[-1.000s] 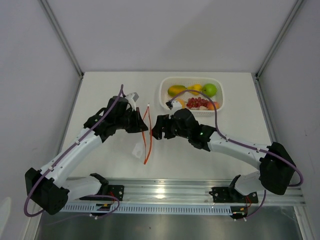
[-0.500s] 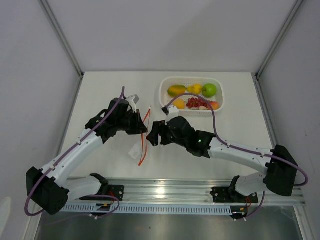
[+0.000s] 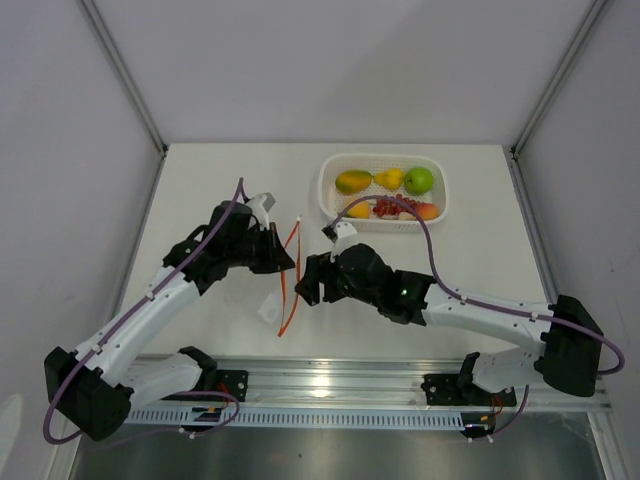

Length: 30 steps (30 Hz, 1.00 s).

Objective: Place the food in the zip-top bag and seal the zipper
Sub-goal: Open the zipper of the food storage bag at the center of the board.

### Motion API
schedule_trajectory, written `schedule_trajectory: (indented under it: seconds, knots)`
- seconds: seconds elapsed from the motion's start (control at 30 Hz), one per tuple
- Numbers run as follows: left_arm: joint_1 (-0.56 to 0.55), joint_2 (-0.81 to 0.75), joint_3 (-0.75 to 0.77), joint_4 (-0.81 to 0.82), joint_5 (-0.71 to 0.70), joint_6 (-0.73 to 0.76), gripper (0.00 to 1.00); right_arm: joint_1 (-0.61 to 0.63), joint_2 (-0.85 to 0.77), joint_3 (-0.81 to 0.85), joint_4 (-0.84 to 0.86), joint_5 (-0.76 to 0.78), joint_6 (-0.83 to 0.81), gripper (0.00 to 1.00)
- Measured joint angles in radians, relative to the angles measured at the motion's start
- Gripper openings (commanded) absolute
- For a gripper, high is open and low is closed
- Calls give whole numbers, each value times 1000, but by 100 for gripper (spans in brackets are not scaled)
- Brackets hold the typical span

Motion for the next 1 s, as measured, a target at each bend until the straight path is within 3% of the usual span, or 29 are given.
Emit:
schedule_trajectory:
  seconds: [0.2,0.37,0.4,0.5,0.83,1.0]
  knots:
    - [0,-20,-14,5,19,-1,1,-21,77,-1,24,-24,-16,65]
    - [0,-37,-25,5,27,-4,0,-64,87,-1,31,-67,-30,28]
    - [0,-43,-29,3,26,-4,1,-69,87,-1,32,-71,-28,15]
    - [0,-72,-42,-14,11,-2,1,-91,85,-2,32,-83,-34,0]
    - [0,-225,-81,-131,-10,19,1,-201,70,-40,19,-73,-80,0]
    - [0,-262,-81,-140,26,55,0,-277,120,-32,11,-146,-128,0]
